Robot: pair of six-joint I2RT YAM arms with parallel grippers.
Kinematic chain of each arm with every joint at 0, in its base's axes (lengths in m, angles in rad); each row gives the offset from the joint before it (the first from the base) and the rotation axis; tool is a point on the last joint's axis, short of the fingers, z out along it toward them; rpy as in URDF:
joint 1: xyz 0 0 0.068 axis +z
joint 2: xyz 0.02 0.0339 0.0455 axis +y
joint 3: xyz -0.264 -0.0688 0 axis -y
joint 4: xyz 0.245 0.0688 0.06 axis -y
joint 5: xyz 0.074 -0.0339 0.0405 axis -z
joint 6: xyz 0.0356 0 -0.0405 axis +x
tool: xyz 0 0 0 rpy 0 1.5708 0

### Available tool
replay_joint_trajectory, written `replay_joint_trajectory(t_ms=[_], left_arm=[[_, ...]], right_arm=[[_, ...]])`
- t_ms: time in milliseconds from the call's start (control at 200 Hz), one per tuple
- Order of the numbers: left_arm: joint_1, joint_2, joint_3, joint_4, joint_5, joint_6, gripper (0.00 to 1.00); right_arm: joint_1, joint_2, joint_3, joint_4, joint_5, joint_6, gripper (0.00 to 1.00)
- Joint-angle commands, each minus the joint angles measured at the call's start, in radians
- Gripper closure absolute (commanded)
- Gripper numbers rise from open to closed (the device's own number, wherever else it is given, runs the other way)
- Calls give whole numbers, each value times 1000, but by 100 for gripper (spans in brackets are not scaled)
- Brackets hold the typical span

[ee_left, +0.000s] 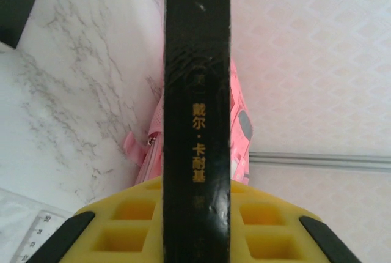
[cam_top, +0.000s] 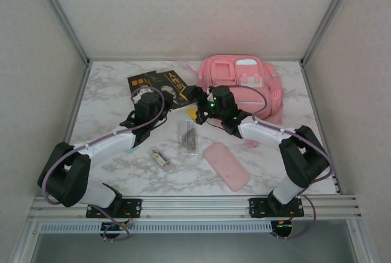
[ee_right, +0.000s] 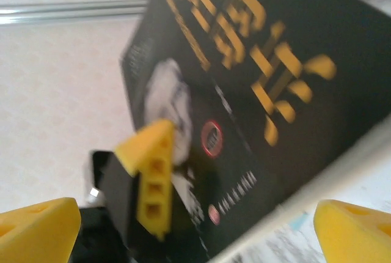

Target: Pack the student bag

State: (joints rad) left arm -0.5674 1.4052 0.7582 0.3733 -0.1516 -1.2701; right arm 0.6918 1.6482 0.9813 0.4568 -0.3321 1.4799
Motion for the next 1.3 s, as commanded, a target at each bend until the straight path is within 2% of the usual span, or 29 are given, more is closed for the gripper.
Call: replay_joint_trajectory(t_ms=[0, 240, 305, 335, 410, 475, 496, 521, 551, 571, 601, 631, 651, 686, 916, 1136, 1296], left_arm=[[-9, -56, -30, 90, -45, -73, 100], [-15, -84, -64, 131, -82, -73, 100], [-15, -90, -66, 137, -82, -79, 100], [-15, -91, -65, 139, -78, -80, 100], [-15, -96, -71, 137, -69, -84, 100], [-15, -102, -80, 128, -68, -77, 100], [-15, -103, -81, 128, -67, -71, 100], [-14, -104, -82, 122, -60, -64, 98], [-15, -104, -79, 114, -50, -51, 90], [-15, -105, -79, 111, -42, -41, 77], [-15, -107, -75, 104, -25, -20, 46], [-15, -109, -65, 79, -7, 4, 23], [-15, -112, -56, 51, 4, 22, 12], [-15, -118, -38, -3, 19, 60, 1], [-28, -84, 43, -124, 151, 302, 0], [-118, 75, 308, -423, 197, 716, 8], [-189, 233, 522, -616, 195, 1028, 15]], right_arm=[[9, 96, 1, 202, 12, 117, 5], [51, 171, 40, 253, 10, 144, 13], [50, 178, 32, 269, 25, 149, 21], [51, 180, 27, 280, 33, 153, 30], [51, 180, 25, 291, 40, 158, 60], [50, 177, 29, 278, 39, 151, 93], [50, 174, 30, 272, 38, 146, 100], [51, 171, 31, 261, 35, 137, 100], [47, 164, 33, 243, 29, 124, 100], [41, 160, 31, 236, 27, 116, 100], [30, 149, 24, 226, 23, 101, 100], [14, 137, 18, 213, 16, 81, 100], [2, 128, 14, 200, 11, 64, 100], [-24, 105, 5, 169, 0, 30, 100], [-240, -137, -12, -253, -28, -316, 100], [-482, -373, 10, -636, 4, -554, 100], [-641, -463, 22, -795, -13, -662, 100]])
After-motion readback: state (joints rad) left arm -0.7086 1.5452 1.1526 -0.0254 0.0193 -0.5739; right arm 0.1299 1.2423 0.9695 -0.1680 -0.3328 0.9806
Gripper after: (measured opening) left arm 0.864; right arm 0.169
